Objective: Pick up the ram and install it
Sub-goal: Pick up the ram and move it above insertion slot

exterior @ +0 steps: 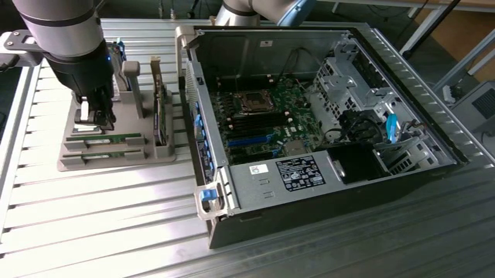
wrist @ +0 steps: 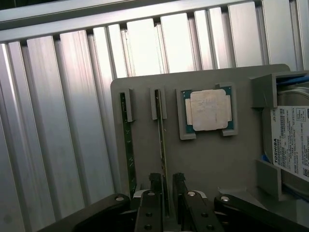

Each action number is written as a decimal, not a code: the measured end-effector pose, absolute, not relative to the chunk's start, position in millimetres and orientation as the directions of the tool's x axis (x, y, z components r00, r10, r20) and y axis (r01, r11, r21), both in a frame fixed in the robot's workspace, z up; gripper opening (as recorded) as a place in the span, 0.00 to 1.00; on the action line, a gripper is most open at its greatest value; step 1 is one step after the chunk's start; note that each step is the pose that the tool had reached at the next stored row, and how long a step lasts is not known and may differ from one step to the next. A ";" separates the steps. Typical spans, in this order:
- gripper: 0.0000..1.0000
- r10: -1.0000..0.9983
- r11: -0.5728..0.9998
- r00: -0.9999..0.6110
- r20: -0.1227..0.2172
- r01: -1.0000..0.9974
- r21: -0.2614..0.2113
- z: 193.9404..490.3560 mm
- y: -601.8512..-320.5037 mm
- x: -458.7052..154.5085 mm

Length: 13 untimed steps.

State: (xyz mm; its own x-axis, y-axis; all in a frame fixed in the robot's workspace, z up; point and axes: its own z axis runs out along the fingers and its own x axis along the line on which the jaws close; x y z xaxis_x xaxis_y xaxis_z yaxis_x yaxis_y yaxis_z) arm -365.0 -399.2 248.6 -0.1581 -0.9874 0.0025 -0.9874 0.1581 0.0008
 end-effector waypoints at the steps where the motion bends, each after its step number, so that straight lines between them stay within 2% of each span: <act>1: 0.23 -0.987 0.158 -0.158 0.003 -0.987 0.001 248.3 -399.2 -365.7; 13: 0.23 -0.987 0.158 -0.158 0.003 -0.987 0.001 241.0 -407.3 -369.2</act>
State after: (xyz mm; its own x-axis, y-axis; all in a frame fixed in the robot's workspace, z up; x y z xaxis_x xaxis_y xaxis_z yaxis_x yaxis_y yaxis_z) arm -369.2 -407.3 241.0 -0.1581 -0.9874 0.0025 -0.9874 0.1581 0.0009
